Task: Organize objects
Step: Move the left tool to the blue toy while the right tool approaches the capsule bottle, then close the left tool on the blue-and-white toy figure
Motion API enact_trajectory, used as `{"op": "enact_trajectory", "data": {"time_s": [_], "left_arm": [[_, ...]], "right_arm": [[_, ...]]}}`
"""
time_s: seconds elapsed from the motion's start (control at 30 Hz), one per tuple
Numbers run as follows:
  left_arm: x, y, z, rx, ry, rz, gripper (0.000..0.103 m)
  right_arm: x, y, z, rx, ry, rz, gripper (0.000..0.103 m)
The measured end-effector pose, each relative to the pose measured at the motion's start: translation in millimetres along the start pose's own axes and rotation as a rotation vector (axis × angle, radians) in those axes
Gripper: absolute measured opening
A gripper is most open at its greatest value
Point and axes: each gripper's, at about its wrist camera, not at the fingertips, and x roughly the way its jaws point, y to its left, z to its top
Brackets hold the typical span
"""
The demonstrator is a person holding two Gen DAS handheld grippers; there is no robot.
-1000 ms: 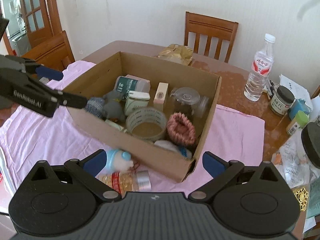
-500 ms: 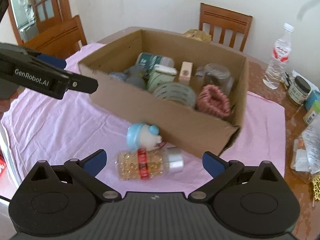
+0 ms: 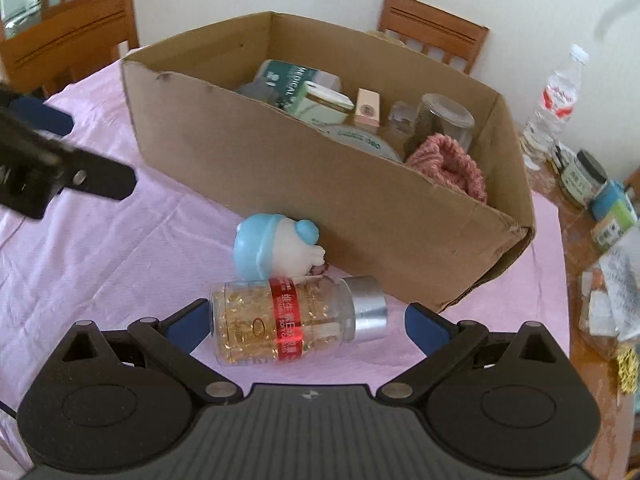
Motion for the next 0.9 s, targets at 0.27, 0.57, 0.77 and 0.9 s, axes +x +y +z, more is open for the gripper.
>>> {"op": "enact_trajectory", "data": {"time_s": [0.27, 0.57, 0.77, 0.9], "left_arm": [[10, -3, -3, 0.025, 0.016, -0.072, 0.102], [34, -29, -6, -0.038, 0.058, -0.064, 0.102], [46, -54, -2, -0.103, 0.05, -0.058, 0.102], [56, -72, 2, -0.114, 0.046, -0.044, 0.102]], "right_arm": [[3, -23, -3, 0.138, 0.033, -0.067, 0.103], [16, -62, -20, 0.2, 0.05, -0.074, 0.103], [21, -78, -29, 0.168, 0.041, -0.028, 0.103], [23, -87, -36, 0.17, 0.028, 0.027, 0.103]]}}
